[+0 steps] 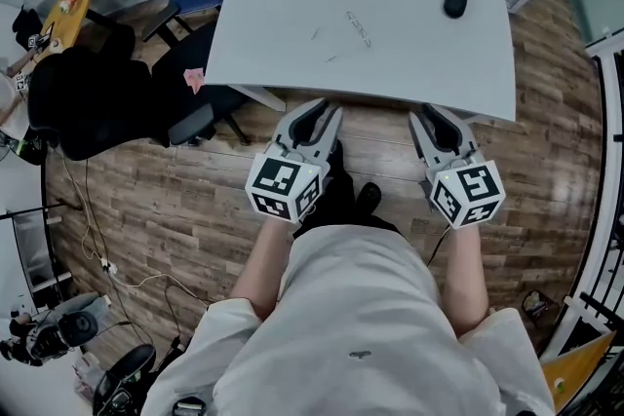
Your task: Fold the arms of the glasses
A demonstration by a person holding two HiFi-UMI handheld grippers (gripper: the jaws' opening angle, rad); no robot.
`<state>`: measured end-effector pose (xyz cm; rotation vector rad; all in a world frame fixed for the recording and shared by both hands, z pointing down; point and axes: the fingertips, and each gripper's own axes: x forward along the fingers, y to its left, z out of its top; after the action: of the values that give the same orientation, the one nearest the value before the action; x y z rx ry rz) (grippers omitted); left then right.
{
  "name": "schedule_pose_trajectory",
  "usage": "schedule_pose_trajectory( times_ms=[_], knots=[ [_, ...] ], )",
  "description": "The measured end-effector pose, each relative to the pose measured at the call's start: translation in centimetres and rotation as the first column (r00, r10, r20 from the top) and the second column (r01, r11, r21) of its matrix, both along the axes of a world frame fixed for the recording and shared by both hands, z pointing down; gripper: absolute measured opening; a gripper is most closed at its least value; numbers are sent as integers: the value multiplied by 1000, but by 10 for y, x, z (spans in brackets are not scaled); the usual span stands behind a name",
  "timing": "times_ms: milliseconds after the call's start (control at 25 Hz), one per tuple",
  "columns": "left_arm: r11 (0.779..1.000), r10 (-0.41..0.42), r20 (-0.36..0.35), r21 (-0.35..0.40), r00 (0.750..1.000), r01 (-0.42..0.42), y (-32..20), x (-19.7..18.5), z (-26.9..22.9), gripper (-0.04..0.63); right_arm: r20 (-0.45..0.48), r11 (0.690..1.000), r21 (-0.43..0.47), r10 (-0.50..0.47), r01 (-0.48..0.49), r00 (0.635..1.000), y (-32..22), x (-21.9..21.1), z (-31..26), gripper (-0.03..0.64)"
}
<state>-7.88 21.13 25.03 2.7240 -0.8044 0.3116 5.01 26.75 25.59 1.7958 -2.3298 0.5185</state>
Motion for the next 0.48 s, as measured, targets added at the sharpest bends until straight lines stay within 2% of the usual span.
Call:
schedule_pose_trajectory(
  times_ms=[480],
  knots=[
    [1000,-10,-13,-2,1000,10,-92,-4,1,114,-61,999,-24,-29,28,998,-90,-2,-4,144]
  ],
)
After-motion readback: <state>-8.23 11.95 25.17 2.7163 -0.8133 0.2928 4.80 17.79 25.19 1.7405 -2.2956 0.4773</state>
